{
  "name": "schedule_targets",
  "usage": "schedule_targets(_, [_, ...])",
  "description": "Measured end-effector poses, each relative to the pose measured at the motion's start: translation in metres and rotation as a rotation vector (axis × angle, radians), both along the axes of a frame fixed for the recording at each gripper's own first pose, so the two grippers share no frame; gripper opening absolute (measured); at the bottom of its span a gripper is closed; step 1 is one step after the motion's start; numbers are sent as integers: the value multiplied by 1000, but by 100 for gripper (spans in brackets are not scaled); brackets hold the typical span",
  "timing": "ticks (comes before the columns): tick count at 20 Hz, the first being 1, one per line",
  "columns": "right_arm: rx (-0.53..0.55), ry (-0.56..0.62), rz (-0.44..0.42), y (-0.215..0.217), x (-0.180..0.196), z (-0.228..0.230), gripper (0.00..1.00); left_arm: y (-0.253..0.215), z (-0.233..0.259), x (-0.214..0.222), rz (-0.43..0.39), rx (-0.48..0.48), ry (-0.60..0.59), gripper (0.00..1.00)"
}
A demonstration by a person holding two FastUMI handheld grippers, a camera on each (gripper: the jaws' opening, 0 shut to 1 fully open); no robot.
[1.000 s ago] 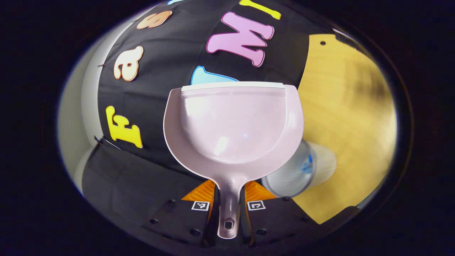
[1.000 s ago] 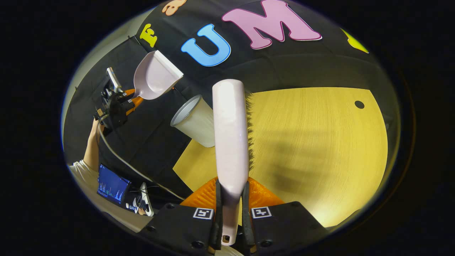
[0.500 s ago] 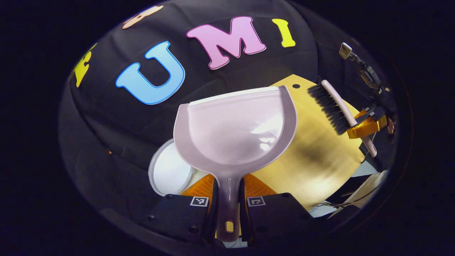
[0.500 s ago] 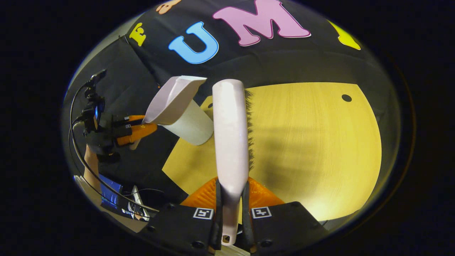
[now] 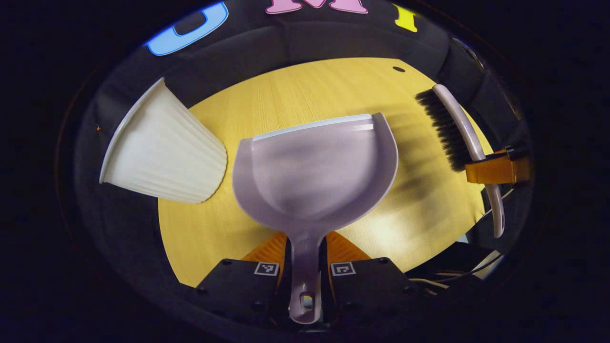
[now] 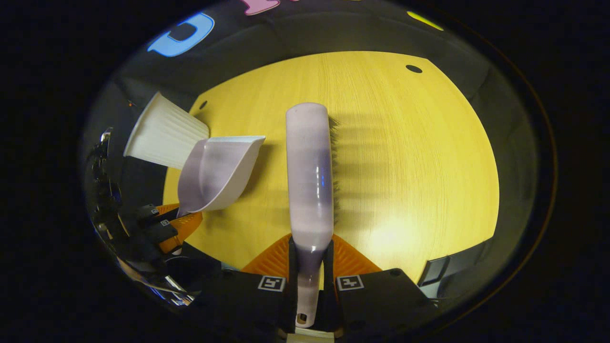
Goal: Pick up the small broom and dustpan from the desktop, sweep the trash into the dustpan with the broom, and then empty the trash into the garbage bin.
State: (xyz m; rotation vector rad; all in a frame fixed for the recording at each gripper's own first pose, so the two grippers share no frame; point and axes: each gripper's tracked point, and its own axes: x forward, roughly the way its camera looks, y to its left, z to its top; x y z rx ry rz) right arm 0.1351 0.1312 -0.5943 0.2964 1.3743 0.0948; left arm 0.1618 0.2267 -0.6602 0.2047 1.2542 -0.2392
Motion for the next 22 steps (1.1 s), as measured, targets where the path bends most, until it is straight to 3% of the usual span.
schedule_targets(3, [-5, 70, -13, 12, 1, -26, 25, -20, 19, -5, 72, -62, 41, 23])
schedule_targets(6, [-62, 121, 29, 12, -3, -54, 25, -27, 24, -5, 119, -72, 63, 24])
schedule_targets(11, [-97, 160, 44, 11, -4, -78, 25, -23, 22, -4, 94, 24, 60, 23])
schedule_targets(14, [-85, 161, 7, 14, 4, -81, 25, -20, 18, -8, 66, 78, 74, 23])
schedule_targets(21, [-59, 206, -1, 15, 8, -84, 29, -19, 16, -9, 41, 98, 97, 25])
schedule_targets(22, [-60, 211, 0, 13, 8, -84, 24, -19, 16, -10, 35, 101, 103, 25])
